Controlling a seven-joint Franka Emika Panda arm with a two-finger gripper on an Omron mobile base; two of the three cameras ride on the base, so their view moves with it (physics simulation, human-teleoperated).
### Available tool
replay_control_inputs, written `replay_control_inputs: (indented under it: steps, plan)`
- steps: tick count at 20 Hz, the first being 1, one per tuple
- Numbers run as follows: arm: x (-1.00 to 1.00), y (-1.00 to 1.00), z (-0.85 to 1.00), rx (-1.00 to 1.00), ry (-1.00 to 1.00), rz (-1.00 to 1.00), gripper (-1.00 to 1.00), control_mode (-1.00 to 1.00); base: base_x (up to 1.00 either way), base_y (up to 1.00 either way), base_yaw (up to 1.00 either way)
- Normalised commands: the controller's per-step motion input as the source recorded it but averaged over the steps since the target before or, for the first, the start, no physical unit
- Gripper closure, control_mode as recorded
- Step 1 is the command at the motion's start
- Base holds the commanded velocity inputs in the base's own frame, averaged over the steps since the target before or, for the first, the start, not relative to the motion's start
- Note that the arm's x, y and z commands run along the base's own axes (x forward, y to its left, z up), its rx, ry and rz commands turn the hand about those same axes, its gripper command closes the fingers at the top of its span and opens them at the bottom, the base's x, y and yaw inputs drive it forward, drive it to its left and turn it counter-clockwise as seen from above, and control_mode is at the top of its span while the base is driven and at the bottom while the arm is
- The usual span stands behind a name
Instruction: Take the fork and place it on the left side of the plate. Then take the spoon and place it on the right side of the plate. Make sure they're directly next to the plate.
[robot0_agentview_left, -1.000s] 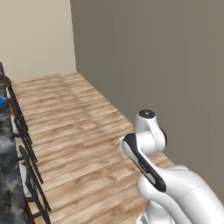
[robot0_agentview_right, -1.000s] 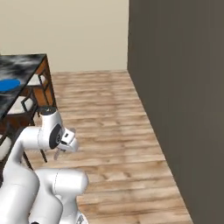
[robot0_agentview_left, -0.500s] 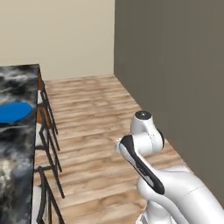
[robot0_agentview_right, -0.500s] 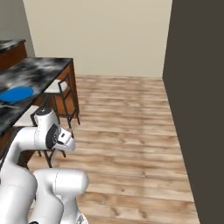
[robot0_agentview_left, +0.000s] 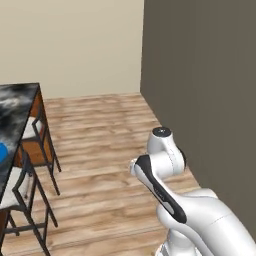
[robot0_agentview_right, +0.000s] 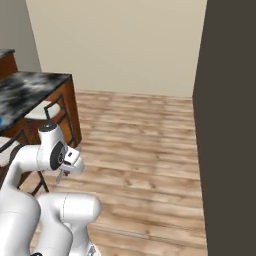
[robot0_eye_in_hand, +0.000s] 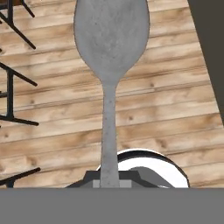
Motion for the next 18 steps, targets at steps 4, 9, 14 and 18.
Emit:
replay_control_inputs:
  steps: [4, 9, 14, 18]
  plan:
    - [0.00, 0.00, 0.00, 0.00, 0.00, 0.00, 1.00, 1.00, 1.00, -0.58, 0.23]
    - [0.00, 0.00, 0.00, 0.00, 0.00, 0.00, 1.00, 1.00, 1.00, -0.32, 0.36]
    - [0.00, 0.00, 0.00, 0.00, 0.00, 0.00, 1.00, 1.00, 1.00, -0.25, 0.43]
    - [0.00, 0.00, 0.00, 0.00, 0.00, 0.00, 1.00, 1.00, 1.00, -0.32, 0.49]
